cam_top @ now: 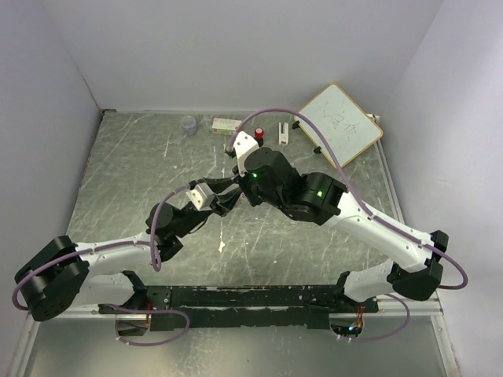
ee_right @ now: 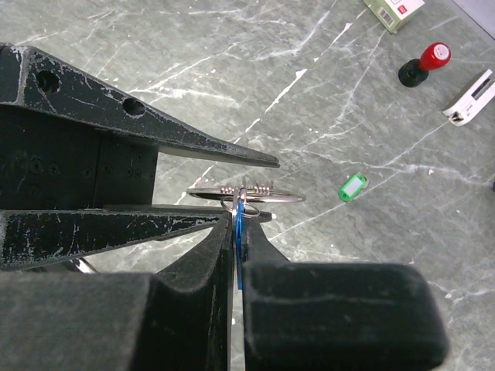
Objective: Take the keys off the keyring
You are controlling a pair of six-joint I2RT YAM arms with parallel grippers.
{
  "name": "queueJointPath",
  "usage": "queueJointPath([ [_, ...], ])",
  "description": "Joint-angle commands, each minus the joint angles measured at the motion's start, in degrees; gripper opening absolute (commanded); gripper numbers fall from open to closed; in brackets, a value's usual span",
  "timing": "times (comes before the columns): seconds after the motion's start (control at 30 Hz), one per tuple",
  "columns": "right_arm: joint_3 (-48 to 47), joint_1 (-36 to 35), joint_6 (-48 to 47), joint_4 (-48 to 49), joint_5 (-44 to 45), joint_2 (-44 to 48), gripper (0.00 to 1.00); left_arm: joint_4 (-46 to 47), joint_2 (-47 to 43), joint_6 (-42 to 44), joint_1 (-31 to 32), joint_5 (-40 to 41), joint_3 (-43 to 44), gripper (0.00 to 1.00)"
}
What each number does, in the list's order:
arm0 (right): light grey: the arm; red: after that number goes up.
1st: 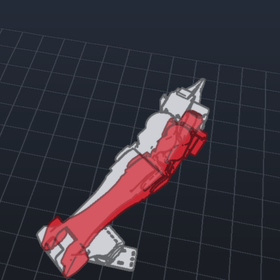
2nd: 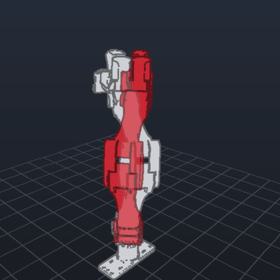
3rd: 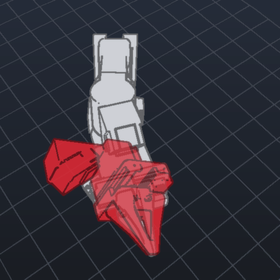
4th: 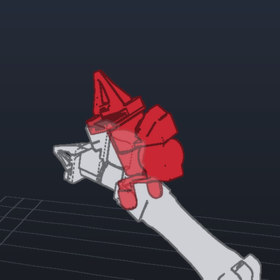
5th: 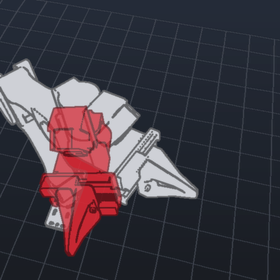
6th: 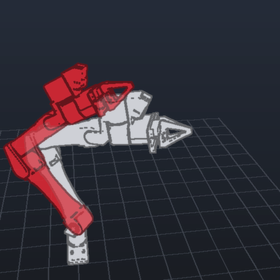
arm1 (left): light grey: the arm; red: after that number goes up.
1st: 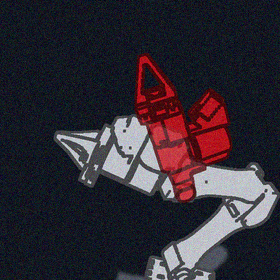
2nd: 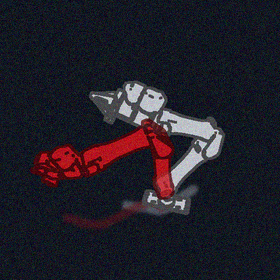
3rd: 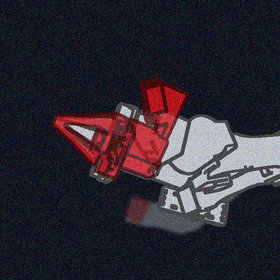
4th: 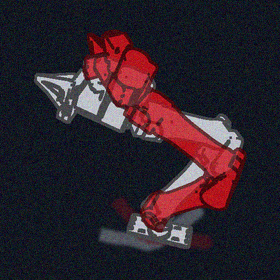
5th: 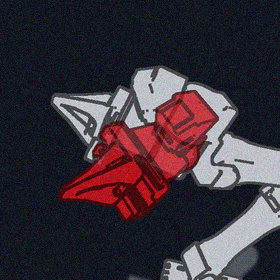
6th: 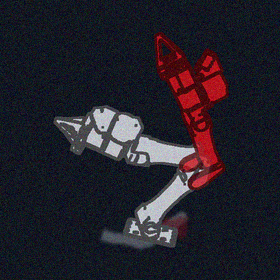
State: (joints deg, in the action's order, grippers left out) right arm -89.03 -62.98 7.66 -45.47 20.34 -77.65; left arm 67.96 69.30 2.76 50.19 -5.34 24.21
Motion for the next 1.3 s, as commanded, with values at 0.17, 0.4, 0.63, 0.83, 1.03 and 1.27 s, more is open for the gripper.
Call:
queueJointPath([
  [0.17,0.0,-0.2,-0.7,1.9,0.3,0.9,0.0,3.0,-2.3,1.1,0.9,0.9,-1.1,0.42],
  [0.4,0.1,-0.3,-0.7,2.1,0.4,1.1,0.0,3.4,-3.4,0.9,1.0,0.3,-1.5,0.39],
  [0.63,0.3,-0.3,-0.7,2.1,0.5,1.3,0.0,4.0,-3.8,0.9,1.0,-0.3,-1.9,0.32],
  [0.83,0.5,-0.3,-0.6,2.3,0.5,1.3,0.0,4.9,-4.2,1.1,1.2,-0.8,-2.1,0.28],
  [1.03,0.6,-0.3,-0.5,2.3,0.6,1.5,0.0,3.2,-4.4,1.4,1.3,-1.4,-1.4,0.16],
  [1.27,0.9,-0.2,0.0,1.8,1.8,1.9,0.0,1.1,-5.2,2.1,1.6,-1.4,-1.4,0.07],
])
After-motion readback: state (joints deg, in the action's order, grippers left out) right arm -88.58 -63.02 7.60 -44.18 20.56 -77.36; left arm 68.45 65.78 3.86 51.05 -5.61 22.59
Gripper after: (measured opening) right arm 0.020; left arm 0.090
